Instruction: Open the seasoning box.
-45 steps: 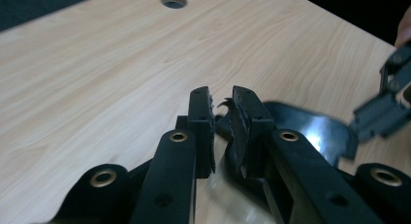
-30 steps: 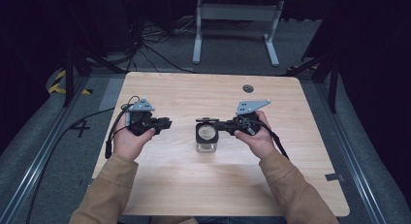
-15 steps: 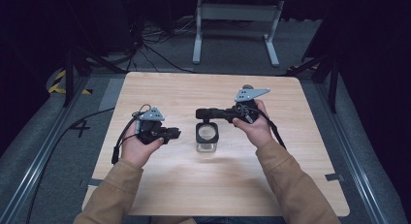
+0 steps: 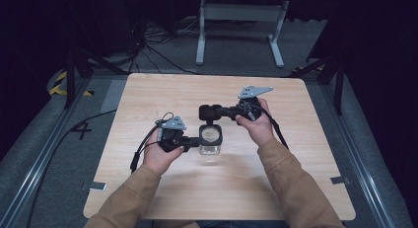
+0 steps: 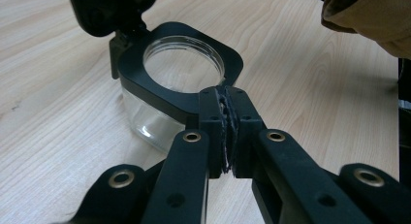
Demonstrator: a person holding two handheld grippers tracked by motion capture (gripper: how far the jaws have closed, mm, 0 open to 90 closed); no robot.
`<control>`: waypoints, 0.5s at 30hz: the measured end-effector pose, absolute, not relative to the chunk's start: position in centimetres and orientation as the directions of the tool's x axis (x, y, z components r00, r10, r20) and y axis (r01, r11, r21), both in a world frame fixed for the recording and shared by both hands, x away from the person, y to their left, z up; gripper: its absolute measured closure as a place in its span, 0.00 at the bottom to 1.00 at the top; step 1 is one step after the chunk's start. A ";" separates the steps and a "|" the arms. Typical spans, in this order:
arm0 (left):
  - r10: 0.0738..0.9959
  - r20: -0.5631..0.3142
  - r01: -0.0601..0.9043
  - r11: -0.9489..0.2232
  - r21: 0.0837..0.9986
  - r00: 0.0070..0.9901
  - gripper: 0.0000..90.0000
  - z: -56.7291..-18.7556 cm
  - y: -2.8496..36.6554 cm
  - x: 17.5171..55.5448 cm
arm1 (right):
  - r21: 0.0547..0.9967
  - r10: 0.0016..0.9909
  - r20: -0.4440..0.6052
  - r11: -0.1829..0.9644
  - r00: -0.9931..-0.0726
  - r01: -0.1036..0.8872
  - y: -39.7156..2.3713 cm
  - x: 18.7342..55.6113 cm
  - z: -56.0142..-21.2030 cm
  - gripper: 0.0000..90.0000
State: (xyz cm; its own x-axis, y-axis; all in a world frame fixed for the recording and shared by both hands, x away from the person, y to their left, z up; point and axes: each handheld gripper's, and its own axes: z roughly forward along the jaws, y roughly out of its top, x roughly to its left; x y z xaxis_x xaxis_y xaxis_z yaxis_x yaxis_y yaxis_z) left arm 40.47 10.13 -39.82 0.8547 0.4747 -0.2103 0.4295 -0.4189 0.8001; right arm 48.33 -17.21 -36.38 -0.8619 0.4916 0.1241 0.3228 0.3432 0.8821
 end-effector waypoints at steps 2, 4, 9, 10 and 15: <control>0.477 -0.216 0.438 -0.423 0.793 0.852 0.96 -40.0 10.0 40.5 | 0.882 0.499 0.132 0.335 -0.857 0.331 -17.2 48.5 -36.5 1.00; 0.480 -0.214 0.437 -0.419 0.796 0.851 0.96 -40.1 9.9 40.6 | 0.880 0.507 0.140 0.331 -0.851 0.342 -17.1 48.7 -36.5 1.00; 0.483 -0.210 0.439 -0.428 0.790 0.850 0.96 -40.4 9.4 40.7 | 0.878 0.514 0.143 0.328 -0.846 0.347 -17.0 48.7 -36.5 1.00; 0.482 -0.201 0.434 -0.439 0.787 0.853 0.96 -40.5 9.4 40.8 | 0.879 0.514 0.141 0.329 -0.846 0.346 -17.0 48.8 -36.5 1.00; 0.487 -0.194 0.436 -0.453 0.777 0.851 0.96 -40.6 9.2 40.9 | 0.876 0.527 0.152 0.319 -0.836 0.361 -16.9 49.0 -36.7 1.00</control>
